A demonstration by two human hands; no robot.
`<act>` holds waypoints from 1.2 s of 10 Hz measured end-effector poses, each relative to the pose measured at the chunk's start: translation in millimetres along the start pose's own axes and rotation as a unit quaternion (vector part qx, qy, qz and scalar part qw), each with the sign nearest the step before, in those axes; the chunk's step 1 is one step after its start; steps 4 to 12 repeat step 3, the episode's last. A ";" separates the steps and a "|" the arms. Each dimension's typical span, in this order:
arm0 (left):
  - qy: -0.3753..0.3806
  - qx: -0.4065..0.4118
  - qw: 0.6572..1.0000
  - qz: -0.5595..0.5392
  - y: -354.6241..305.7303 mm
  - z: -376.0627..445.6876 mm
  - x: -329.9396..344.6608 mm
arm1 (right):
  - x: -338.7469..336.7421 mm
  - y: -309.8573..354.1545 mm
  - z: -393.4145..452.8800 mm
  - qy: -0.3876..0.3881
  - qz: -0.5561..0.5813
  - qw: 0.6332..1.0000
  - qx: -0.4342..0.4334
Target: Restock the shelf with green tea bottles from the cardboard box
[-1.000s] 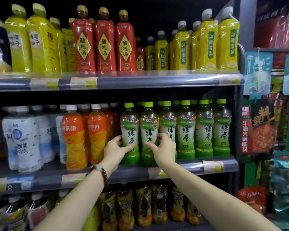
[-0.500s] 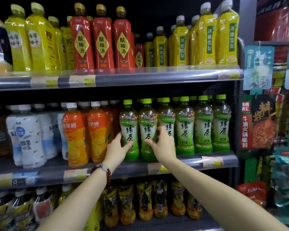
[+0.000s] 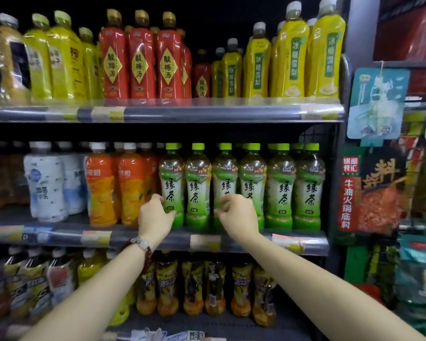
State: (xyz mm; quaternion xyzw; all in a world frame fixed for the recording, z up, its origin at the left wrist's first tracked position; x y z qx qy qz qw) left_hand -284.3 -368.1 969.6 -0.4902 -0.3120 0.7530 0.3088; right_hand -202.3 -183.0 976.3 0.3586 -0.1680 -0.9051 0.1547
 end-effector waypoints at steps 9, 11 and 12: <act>0.047 0.078 0.996 0.023 -29.3 -41.9 17.4 | -52.4 -39.1 -21.3 -0.002 -0.001 0.998 0.062; 0.047 0.078 0.996 0.023 -29.3 -41.9 17.4 | -52.4 -39.1 -21.3 -0.002 -0.001 0.998 0.062; 0.047 0.078 0.996 0.023 -29.3 -41.9 17.4 | -52.4 -39.1 -21.3 -0.002 -0.001 0.998 0.062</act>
Point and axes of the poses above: each hand's wrist, its own z-axis towards the middle knuckle, its own x-axis out of the palm, y = z × x, the point moved 5 cm from there along z, towards the middle knuckle, and after that the axes turned 14 degrees about -x, right-handed, at the moved point
